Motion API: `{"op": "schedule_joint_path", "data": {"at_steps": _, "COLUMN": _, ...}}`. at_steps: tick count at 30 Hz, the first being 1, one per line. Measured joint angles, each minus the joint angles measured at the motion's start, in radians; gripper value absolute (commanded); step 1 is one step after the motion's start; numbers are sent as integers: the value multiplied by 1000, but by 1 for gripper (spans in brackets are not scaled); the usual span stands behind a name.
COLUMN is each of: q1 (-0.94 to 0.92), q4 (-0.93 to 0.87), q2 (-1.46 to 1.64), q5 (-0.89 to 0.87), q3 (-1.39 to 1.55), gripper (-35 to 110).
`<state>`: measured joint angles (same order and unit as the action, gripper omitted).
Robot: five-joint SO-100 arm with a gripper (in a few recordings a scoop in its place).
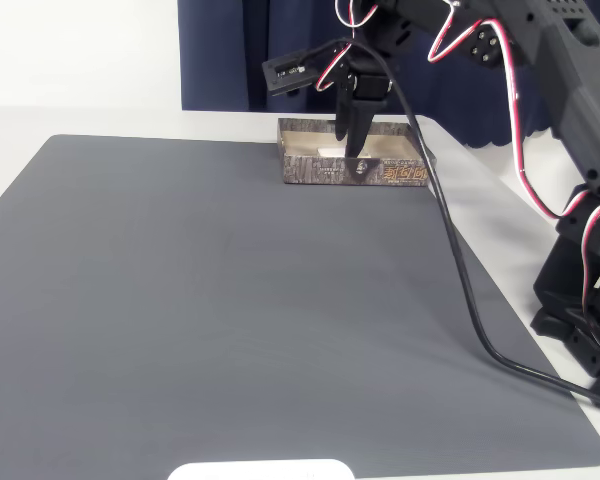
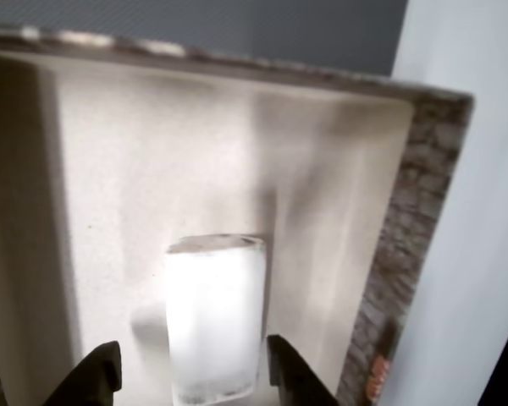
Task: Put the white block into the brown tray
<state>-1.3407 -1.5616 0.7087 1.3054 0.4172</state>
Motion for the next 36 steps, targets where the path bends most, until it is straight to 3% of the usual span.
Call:
{"op": "schedule_joint_path", "data": {"at_steps": 6, "q1": 5, "q4": -25, "q2": 2, "q5": -23, "q3": 0, "gripper": 28}}
{"op": "schedule_joint_path", "data": {"at_steps": 12, "q1": 48, "q4": -132, "q2": 100, "q5": -132, "q3": 60, "gripper": 0}}
{"op": "schedule_joint_path", "data": {"at_steps": 26, "q1": 233, "q4": -141, "q2": 537, "q5": -382, "q3": 606, "gripper": 0}}
{"op": "schedule_joint_path", "data": {"at_steps": 36, "q1": 532, "q4": -87, "q2": 1042, "q5": -695, "q3": 1178, "gripper": 0}}
